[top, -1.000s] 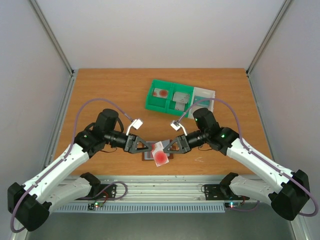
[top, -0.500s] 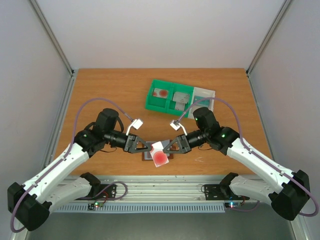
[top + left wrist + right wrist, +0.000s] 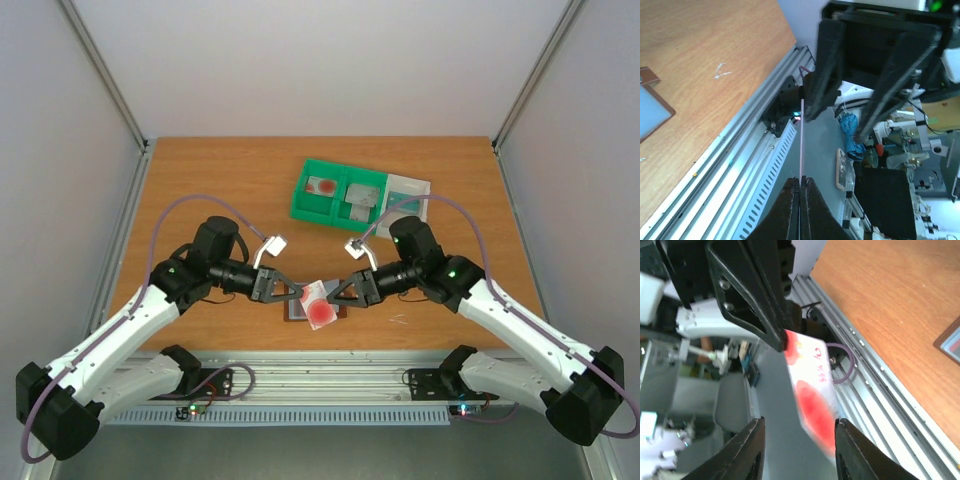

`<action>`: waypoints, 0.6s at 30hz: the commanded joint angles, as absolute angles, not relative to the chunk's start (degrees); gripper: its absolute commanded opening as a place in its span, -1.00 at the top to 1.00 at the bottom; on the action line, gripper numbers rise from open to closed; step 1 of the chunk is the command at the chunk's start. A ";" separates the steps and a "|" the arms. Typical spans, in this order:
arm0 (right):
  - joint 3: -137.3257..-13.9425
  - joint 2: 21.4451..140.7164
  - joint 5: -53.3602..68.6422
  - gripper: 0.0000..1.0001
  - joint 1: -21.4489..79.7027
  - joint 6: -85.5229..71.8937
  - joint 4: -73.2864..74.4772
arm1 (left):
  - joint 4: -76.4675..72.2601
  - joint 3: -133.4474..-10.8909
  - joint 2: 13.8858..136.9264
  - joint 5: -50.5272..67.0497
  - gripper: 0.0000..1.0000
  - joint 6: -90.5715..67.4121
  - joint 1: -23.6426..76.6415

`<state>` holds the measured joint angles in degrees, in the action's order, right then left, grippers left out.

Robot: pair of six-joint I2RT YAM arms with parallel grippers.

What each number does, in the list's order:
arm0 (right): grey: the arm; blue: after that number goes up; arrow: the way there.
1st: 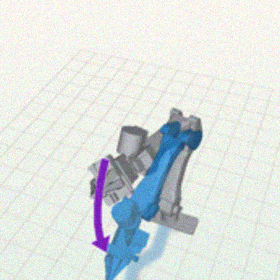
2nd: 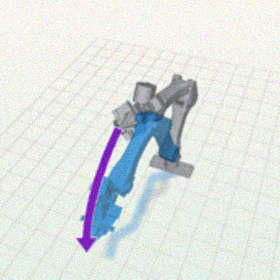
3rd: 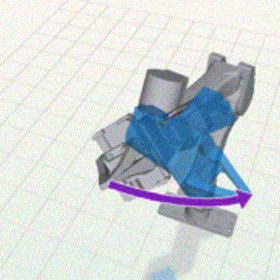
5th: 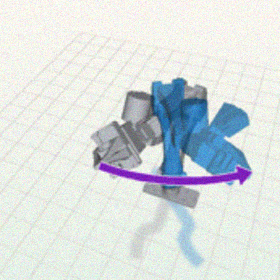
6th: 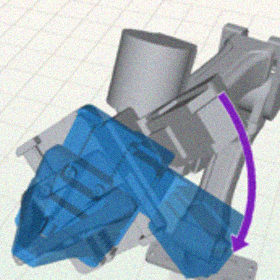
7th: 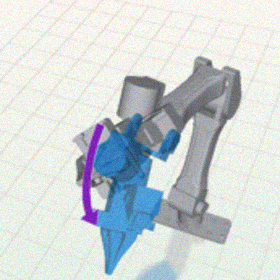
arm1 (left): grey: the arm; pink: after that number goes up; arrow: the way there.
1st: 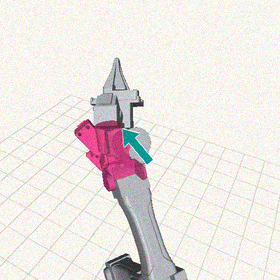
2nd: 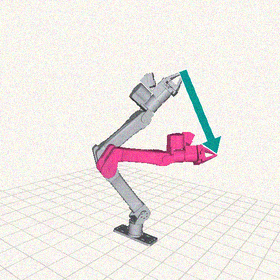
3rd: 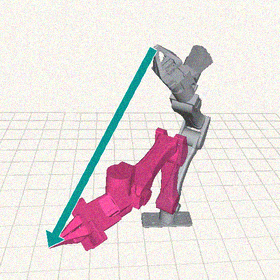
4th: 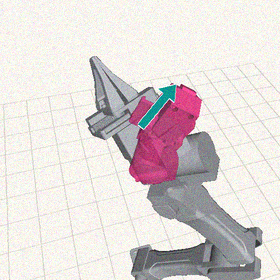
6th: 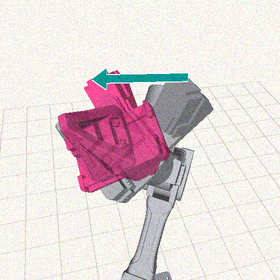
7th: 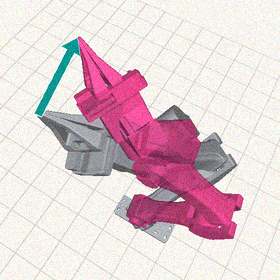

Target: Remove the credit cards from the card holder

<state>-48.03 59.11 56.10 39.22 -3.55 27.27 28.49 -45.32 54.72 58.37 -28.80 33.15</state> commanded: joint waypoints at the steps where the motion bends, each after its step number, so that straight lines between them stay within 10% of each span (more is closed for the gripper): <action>1: -50.45 54.45 46.40 0.08 39.47 -5.23 28.29 | 25.65 -46.02 54.01 50.97 0.99 -31.36 33.17; 7: -43.59 51.43 36.34 -0.52 39.49 -19.75 16.67 | 21.12 -46.86 54.63 42.00 0.99 -37.91 33.16; 18: -38.42 54.53 33.98 -0.40 39.64 -36.19 -6.93 | 2.74 -40.13 43.38 20.19 0.99 -59.73 33.14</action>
<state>-39.59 53.21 35.97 39.22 -27.66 6.72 13.69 -41.74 46.19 29.98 -50.85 33.15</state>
